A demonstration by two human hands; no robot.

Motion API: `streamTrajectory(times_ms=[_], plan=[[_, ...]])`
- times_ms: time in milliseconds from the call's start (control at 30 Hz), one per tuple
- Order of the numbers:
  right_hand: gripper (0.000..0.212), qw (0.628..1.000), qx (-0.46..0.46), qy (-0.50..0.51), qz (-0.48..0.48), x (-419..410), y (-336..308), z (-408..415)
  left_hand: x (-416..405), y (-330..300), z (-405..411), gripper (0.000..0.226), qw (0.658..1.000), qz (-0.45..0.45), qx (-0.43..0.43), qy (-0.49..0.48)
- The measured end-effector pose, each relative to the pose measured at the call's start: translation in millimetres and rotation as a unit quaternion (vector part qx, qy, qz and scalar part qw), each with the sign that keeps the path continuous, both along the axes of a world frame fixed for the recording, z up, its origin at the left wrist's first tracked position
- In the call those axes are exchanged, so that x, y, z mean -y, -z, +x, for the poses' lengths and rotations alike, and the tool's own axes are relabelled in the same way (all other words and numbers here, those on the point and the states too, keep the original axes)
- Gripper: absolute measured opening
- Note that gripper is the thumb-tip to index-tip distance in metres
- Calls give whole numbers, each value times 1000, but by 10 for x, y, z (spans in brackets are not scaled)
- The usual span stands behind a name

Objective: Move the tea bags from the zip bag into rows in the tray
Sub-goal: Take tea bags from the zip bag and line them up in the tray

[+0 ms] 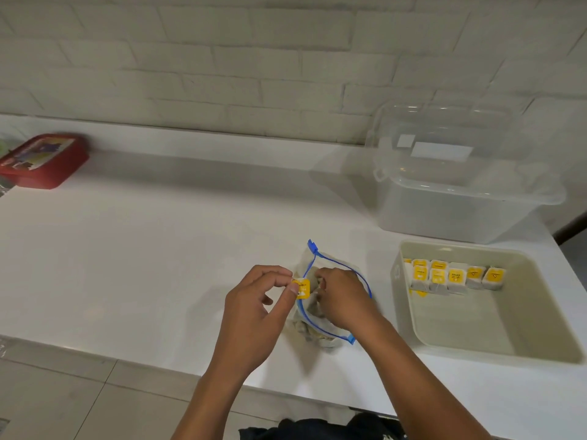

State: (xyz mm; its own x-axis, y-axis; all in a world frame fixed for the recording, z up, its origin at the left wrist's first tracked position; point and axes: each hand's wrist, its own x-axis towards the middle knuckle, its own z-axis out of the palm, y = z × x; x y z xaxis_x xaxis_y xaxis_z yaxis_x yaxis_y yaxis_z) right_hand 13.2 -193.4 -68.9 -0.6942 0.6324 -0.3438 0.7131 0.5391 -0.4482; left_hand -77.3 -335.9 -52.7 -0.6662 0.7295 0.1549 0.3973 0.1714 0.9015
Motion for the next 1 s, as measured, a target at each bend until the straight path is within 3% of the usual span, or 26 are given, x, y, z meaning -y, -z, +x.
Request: streamTrajectory(times_ms=[67,167,267,467,600,667,867,1000], plan=[[4,1000,5,20,12,-8,30,-96,-4,-4,15,19,1000,-4,3,4],[20,998,28,43,19,-14,129,-161,3,-26,30,22,1000,-15,-4,5],[12,997,20,66,18,-23,194,-177,19,-22,31,19,1000,-29,-4,1],[32,996,50,67,23,-48,230,-181,26,-80,75,22,1000,-29,-2,-9],[14,996,43,68,44,-5,105,-127,-3,-85,85,17,999,-30,14,-2],[15,993,32,71,87,38,32,-60,-18,-72,78,15,999,-29,17,-3],[24,983,-71,116,121,148,-166,235,-71,-102,85,14,1000,-17,9,5],[23,959,-194,158,131,105,-222,379,-112,-116,120,14,1000,-11,8,22]])
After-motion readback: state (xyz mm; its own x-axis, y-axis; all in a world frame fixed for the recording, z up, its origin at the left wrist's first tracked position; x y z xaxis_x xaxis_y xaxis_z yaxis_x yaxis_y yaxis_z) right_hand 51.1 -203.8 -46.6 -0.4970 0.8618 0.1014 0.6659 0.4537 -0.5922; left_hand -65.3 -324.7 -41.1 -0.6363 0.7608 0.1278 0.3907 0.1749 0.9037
